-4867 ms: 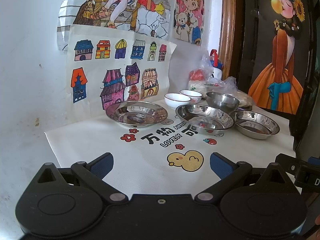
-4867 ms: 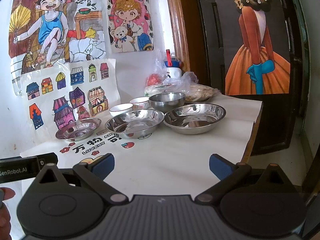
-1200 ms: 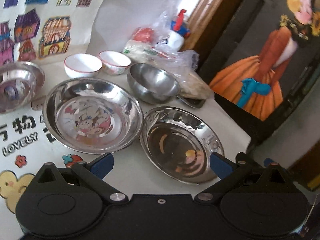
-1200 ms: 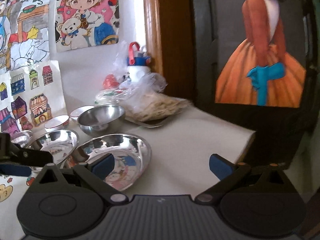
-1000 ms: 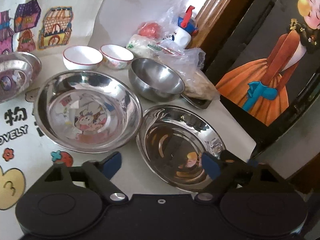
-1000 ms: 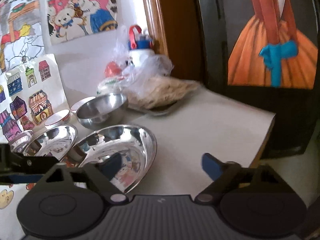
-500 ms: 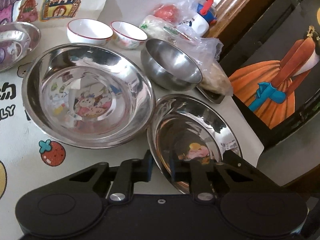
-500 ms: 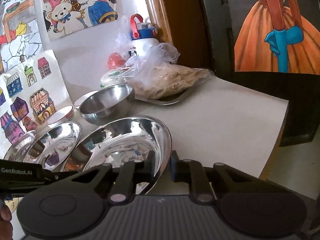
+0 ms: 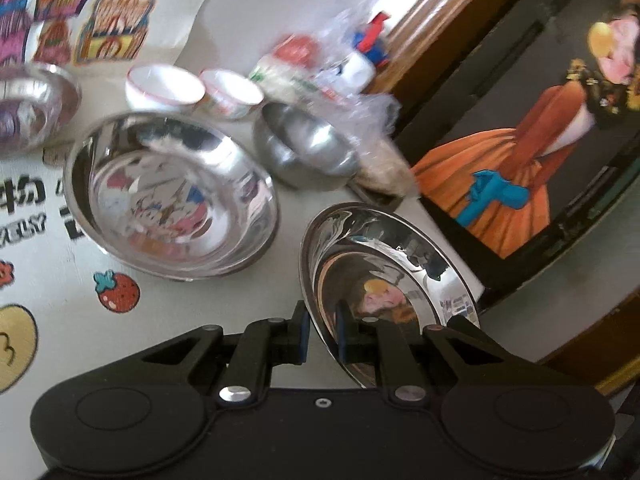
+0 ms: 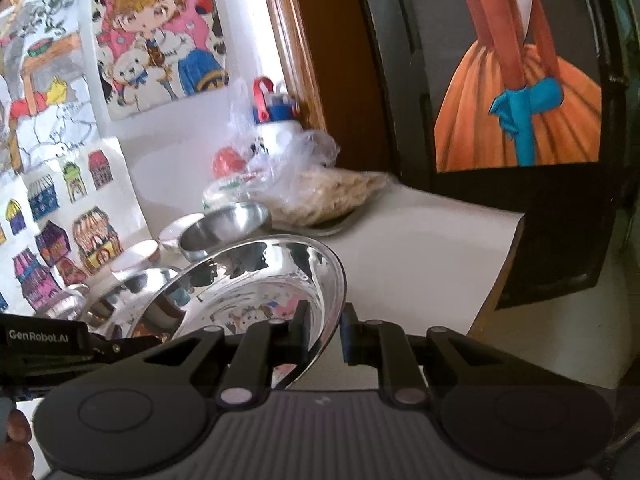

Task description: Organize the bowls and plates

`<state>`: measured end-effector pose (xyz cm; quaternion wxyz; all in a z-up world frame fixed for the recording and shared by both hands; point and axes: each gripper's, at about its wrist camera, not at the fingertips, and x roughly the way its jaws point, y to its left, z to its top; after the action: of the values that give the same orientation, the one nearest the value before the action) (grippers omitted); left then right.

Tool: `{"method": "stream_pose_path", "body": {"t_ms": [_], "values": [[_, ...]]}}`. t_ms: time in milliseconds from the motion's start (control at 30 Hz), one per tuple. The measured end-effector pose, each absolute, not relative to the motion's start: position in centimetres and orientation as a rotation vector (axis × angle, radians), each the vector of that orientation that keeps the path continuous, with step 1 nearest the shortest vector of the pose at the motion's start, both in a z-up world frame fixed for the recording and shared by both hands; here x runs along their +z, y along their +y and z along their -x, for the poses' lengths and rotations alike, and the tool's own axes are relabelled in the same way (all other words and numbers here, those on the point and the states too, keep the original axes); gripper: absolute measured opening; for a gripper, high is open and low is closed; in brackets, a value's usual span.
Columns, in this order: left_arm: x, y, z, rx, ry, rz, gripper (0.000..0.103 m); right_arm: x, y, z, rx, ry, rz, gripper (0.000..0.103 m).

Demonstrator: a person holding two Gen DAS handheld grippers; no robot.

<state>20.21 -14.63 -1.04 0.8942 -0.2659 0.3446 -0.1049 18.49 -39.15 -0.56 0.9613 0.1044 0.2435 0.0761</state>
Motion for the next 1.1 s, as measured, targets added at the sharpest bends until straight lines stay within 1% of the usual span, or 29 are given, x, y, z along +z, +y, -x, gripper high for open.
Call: {"method": "stream_pose_path", "body": {"t_ms": [267,433,633,867,1033,1100], "values": [[1.6,-11.2,-18.1,-0.192,0.619,0.539,0.014,2.4,-34.2,-18.1,0.240,0.443,-0.188,0.019],[2.5,-7.0,-17.6,-0.114,0.571,0.531,0.014,2.3,-28.8,-19.6,0.312,0.452,-0.172,0.019],[2.2,-3.1,-17.9,-0.033,0.533,0.471,0.014,1.4,-24.3,-21.5,0.351,0.463,-0.122,0.019],[0.3,-1.4,-20.0,0.019,0.591,0.435,0.014,0.0,-21.4,-22.6,0.299,0.493,-0.005,0.020],[-1.0,-1.7,-21.2,0.033,0.660,0.405,0.015,-0.8,-20.5,-23.0,0.264,0.521,0.064,0.021],[-1.1,-1.9,-21.3,0.037,0.660,0.388,0.015,-1.0,-20.4,-23.2,0.260,0.528,0.072,0.021]]}}
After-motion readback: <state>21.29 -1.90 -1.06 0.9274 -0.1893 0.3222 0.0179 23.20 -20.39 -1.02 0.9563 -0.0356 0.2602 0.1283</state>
